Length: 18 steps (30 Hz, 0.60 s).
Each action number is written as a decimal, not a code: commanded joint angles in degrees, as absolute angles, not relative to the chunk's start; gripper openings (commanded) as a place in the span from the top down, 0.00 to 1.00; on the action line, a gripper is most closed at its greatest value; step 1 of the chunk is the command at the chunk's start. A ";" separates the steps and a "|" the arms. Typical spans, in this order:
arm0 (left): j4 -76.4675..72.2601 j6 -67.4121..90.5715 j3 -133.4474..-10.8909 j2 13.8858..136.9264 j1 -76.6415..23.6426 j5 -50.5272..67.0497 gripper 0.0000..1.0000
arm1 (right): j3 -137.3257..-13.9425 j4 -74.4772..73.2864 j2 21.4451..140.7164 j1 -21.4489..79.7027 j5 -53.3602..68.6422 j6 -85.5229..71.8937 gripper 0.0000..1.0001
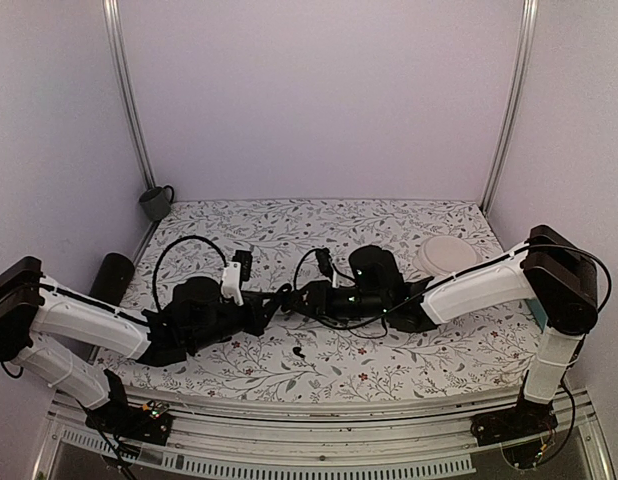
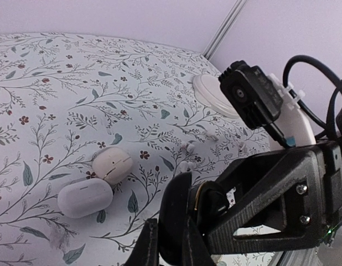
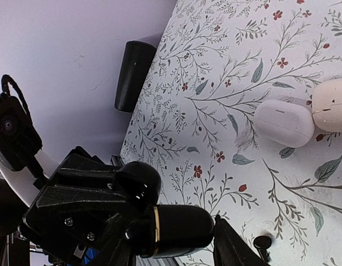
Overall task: Insert the wireless bluetooth earbuds into the charging case
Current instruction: Pass from the left arm to the right
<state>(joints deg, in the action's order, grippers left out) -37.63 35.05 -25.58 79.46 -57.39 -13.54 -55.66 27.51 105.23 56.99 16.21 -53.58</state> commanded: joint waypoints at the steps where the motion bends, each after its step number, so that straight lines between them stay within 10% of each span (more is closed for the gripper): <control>1: -40.45 36.81 -28.28 79.19 -58.99 -11.90 1.00 | -56.29 27.92 106.17 57.26 15.86 -53.57 0.52; 9: -38.01 37.79 -28.77 78.61 -59.03 -13.85 0.83 | -55.72 27.07 104.39 57.25 15.30 -53.29 0.85; 18: -32.78 37.28 -28.83 75.46 -58.94 -14.95 0.56 | -55.57 21.99 101.21 57.28 14.91 -50.59 0.89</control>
<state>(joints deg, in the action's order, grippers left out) -35.55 37.78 -27.77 78.46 -58.24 -14.46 -55.75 24.77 104.71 56.99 15.51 -52.93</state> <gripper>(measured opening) 0.422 0.295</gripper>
